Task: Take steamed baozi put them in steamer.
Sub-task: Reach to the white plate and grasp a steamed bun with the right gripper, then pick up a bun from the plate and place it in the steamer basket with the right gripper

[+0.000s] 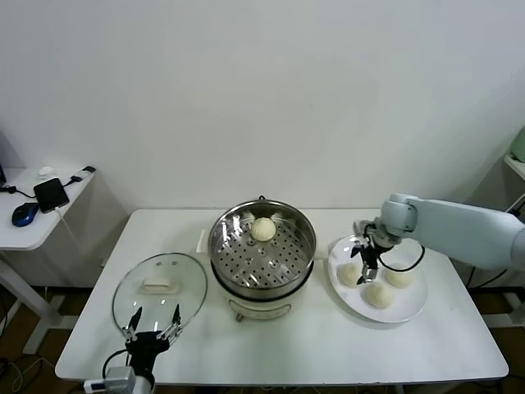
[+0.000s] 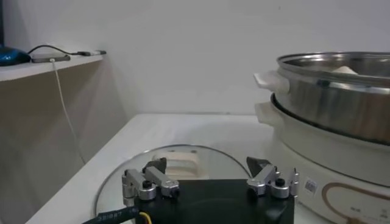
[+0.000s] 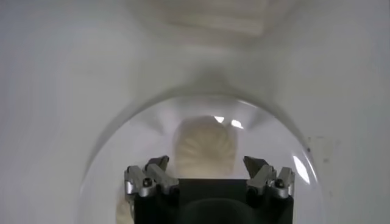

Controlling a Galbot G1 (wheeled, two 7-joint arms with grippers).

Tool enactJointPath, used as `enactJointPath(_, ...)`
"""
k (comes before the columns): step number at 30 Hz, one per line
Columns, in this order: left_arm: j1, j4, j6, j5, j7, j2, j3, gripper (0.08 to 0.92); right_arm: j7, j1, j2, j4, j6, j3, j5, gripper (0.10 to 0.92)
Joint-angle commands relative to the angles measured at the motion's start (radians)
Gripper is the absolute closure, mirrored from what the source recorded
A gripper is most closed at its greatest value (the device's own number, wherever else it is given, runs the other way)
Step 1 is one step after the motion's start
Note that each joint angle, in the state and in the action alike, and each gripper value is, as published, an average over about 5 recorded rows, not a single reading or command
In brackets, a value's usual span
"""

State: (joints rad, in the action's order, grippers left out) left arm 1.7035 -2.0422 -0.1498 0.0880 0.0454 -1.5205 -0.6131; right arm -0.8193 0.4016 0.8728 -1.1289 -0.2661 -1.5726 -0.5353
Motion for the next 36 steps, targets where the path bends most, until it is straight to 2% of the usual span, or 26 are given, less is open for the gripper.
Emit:
enactJointPath(1, 0.005, 0.001, 0.005, 0.0, 0.0, 0.003, 0.0, 0.177, 0.03, -0.055, 0.026, 0.034, -0.038, 0.03, 0.012, 0.203)
enactJointPath(7, 0.004, -0.003, 0.005, 0.001, 0.0, 0.004, 0.0, 0.177, 0.033, -0.067, 0.04, 0.067, -0.037, 0.055, 0.035, 0.214)
enactJointPath(15, 0.013, -0.012, 0.005, 0.001, 0.001, 0.006, -0.001, 0.177, -0.004, -0.028, 0.024, 0.024, -0.034, 0.042, 0.032, 0.336)
enactJointPath(18, 0.014, -0.019, 0.002, 0.001, 0.001, 0.006, 0.0, 0.177, -0.026, 0.02, 0.006, -0.012, -0.028, 0.026, 0.016, 0.359)
enactJointPath(25, 0.018, -0.043, -0.005, 0.003, 0.001, 0.009, 0.004, 0.177, -0.202, 0.347, 0.025, 0.001, 0.079, -0.115, -0.027, 0.376)
enactJointPath(31, 0.025, -0.062, -0.009, 0.003, -0.001, 0.015, 0.013, 0.177, -0.302, 0.666, 0.109, -0.021, 0.118, -0.216, -0.201, 0.38)
enactJointPath(36, 0.028, -0.074, -0.006, 0.003, -0.001, 0.018, 0.023, 0.177, -0.174, 0.795, 0.188, -0.224, -0.021, -0.202, -0.458, 0.38)
